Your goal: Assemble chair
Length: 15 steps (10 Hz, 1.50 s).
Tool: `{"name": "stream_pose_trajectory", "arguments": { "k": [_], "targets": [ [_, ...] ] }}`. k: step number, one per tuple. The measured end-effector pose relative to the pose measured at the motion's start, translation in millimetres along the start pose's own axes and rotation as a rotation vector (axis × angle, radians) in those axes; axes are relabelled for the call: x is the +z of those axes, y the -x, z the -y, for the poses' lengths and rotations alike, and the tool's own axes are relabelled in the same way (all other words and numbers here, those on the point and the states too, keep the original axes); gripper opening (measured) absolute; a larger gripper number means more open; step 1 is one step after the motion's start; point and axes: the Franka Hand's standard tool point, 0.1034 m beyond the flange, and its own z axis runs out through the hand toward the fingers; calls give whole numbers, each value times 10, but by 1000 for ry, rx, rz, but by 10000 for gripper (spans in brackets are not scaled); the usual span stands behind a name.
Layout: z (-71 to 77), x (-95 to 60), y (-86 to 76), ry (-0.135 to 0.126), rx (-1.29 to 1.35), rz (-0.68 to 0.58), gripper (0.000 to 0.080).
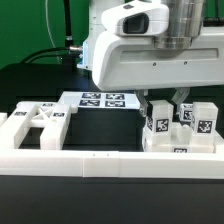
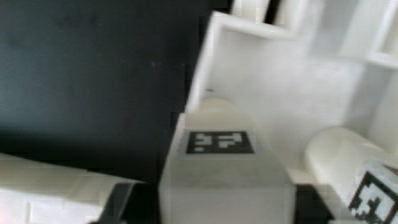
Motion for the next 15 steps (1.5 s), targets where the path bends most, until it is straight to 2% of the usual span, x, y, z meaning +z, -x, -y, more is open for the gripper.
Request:
{"name": "stream_pose_trajectory", "arguments": {
  "k": [3,8,10,12,13,14,15],
  "targets": [
    [7,4,1,-3,211,0,287],
    [61,3,-18,-26,714,-40,287],
    [62,-2,-46,-44,942,-60,287],
    [60,-3,-54,-49,1042,-62,287],
    [61,0,-53,-50,1057,-61,368],
    [54,1,-51,-46,1021,-60,368],
    [46,-7,-54,-45,978,-59,516]
  ]
}}
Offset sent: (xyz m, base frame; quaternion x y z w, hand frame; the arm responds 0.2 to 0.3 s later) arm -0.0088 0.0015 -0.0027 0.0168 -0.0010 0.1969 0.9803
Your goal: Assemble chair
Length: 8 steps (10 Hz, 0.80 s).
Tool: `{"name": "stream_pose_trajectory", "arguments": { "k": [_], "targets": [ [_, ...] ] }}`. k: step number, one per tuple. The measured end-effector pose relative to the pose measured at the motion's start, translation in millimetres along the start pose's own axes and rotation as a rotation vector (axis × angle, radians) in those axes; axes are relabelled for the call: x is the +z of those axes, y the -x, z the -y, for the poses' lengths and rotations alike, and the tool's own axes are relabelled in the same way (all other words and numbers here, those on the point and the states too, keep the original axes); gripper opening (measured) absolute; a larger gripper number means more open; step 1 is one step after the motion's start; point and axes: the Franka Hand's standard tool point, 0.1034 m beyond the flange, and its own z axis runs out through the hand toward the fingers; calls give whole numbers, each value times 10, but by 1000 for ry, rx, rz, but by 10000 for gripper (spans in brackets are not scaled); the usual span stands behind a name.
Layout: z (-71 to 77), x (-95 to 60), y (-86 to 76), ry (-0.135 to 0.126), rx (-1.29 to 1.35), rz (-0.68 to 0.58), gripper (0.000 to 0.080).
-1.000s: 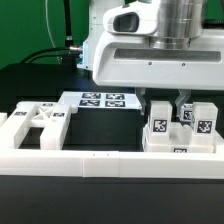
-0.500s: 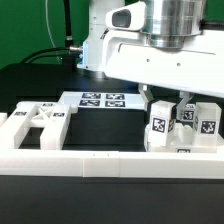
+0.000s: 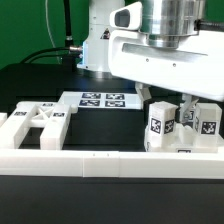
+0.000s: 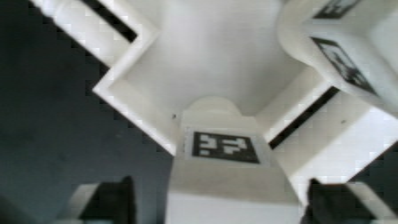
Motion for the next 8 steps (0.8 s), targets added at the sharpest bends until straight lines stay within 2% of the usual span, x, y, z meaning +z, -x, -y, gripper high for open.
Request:
{"name": "stream_pose_trajectory", "arguments": {
  "k": [1,2,3,8],
  "targets": [
    [-1,2,0,2,-25,-1,516],
    [0,4,0,1,-113,-1,625],
    [-8,2,-16,0,-229,-3,645],
    [-28,6,-40,1,-580,-5,649]
  ]
}}
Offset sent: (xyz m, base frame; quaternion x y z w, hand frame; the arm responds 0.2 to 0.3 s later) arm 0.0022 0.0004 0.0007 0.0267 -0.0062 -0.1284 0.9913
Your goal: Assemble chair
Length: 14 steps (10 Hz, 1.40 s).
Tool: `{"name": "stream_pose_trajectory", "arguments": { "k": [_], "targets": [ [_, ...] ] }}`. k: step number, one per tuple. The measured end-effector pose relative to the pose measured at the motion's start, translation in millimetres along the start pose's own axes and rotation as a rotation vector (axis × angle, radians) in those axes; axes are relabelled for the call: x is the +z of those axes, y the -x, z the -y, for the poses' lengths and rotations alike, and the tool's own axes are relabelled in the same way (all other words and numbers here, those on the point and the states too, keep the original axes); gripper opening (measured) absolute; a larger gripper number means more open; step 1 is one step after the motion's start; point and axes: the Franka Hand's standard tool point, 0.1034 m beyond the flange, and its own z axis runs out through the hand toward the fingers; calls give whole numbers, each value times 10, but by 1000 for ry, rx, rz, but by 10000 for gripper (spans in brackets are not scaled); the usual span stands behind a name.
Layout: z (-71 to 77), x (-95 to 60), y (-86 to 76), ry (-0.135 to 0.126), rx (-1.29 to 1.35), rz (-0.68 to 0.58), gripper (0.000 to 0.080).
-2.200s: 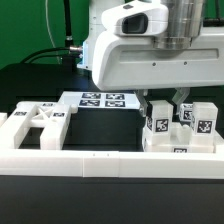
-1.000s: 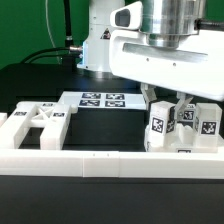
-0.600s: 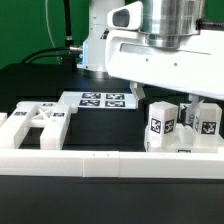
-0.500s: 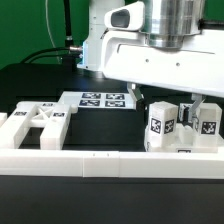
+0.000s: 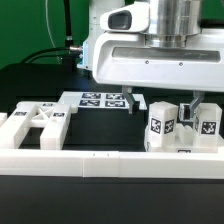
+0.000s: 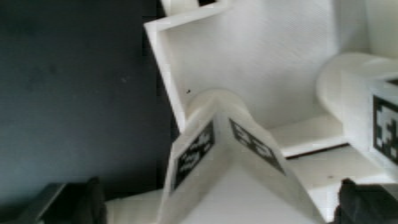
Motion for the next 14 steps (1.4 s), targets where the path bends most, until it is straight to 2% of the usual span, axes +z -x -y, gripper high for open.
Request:
{"name": "stream_pose_trajectory", "arguments": {
  "k": [3,7,10,12,14],
  "targets": [
    [24,-11,-4,-1,-260,-4,649],
    [20,-10,-3,14,-529,-2,649],
    [14,-2,0,18,-549,0,622],
    [12,2,1,18,-528,0,283],
    [15,2,1,16,-405,-1,285]
  ]
}}
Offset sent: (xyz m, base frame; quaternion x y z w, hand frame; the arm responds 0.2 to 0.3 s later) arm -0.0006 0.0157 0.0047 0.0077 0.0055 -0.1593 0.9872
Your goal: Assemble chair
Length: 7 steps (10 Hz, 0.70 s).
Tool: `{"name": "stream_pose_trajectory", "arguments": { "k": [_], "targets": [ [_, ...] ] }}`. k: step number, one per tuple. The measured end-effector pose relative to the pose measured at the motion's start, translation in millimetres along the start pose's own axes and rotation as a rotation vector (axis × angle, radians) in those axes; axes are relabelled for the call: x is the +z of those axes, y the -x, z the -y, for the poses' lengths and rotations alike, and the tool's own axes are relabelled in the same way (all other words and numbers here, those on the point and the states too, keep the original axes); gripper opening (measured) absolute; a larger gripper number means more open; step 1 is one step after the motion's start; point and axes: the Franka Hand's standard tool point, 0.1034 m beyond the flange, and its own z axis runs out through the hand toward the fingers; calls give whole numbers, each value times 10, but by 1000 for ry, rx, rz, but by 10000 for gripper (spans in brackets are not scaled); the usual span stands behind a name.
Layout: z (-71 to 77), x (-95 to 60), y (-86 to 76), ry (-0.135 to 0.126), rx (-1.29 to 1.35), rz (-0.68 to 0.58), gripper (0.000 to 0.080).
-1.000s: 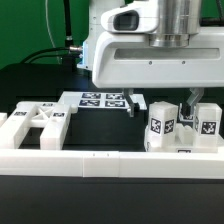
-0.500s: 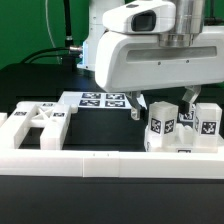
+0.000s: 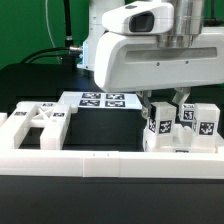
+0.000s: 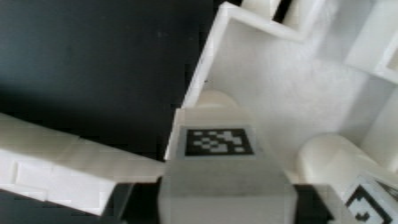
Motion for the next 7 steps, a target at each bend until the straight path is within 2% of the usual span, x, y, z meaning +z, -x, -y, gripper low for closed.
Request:
{"name": "stream_pose_trajectory", "arguments": {
  "k": [4,7],
  "targets": [
    [-8,0,0,-17,358,-6,285],
    [-69,-7,7,-12,538,-5,286]
  ]
}}
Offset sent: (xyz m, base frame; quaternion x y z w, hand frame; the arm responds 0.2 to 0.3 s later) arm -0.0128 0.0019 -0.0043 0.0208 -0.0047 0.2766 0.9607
